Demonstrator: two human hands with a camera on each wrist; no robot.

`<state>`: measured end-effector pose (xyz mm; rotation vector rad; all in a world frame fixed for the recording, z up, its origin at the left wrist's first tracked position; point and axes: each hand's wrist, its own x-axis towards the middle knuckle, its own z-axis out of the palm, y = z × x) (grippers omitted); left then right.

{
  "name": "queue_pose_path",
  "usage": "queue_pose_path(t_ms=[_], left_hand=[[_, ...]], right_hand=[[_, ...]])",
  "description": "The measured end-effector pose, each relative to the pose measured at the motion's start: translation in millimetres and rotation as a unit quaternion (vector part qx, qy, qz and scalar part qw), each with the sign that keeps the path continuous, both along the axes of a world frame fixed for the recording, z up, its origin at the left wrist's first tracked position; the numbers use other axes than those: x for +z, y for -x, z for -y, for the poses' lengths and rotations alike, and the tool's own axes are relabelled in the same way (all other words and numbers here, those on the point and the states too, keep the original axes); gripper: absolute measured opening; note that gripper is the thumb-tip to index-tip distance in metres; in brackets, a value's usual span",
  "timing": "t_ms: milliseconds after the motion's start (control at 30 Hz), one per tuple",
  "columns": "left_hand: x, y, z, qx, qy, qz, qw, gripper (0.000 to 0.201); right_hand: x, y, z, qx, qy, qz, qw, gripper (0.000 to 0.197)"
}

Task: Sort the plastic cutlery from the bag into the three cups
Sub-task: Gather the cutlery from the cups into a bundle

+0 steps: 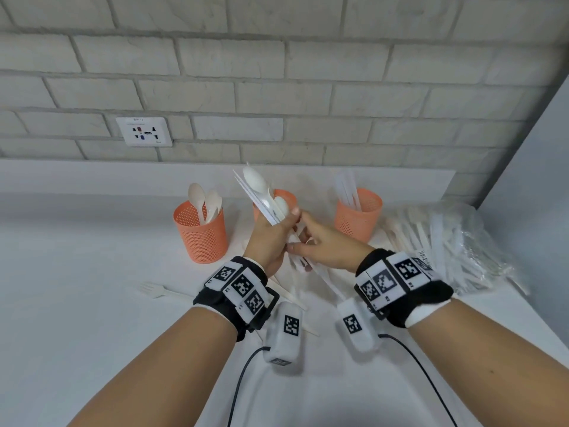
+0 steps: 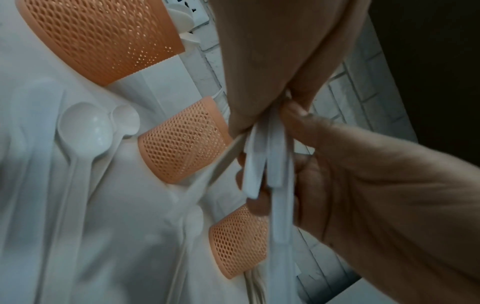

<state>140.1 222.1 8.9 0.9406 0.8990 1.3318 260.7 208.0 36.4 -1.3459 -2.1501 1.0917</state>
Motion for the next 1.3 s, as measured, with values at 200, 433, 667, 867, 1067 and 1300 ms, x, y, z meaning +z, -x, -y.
queue_pose_path(t_ms=[200, 433, 667, 867, 1067, 1300], left_hand=[[4, 0, 2, 0.010, 0.013, -0.005, 1.000, 0.052], [7, -3, 9, -0.009, -0.029, -0.012, 0.999, 0.055], [12, -5, 10, 0.024, -0.059, -0.030, 0.998, 0.065], [10, 1, 3, 0.037, -0.041, -0.047, 0.997, 0.035], [7, 0, -5, 0.065, -0.020, -0.050, 0.996, 0.011], [6, -7, -6, 0.042, 0.008, -0.056, 0.997, 0.030]], right_hand=[[0, 0, 10, -0.022, 0.054, -0.104, 0.993, 0.054], [-10, -7, 11, -0.046, 0.067, -0.178, 0.981, 0.040], [-16, -14, 8, -0.066, 0.062, -0.222, 0.971, 0.032], [-17, -29, -2, -0.106, 0.102, -0.269, 0.952, 0.025], [-17, -38, -10, -0.131, 0.089, -0.291, 0.943, 0.022], [45, -56, -58, -0.242, -0.106, -0.336, 0.904, 0.013]])
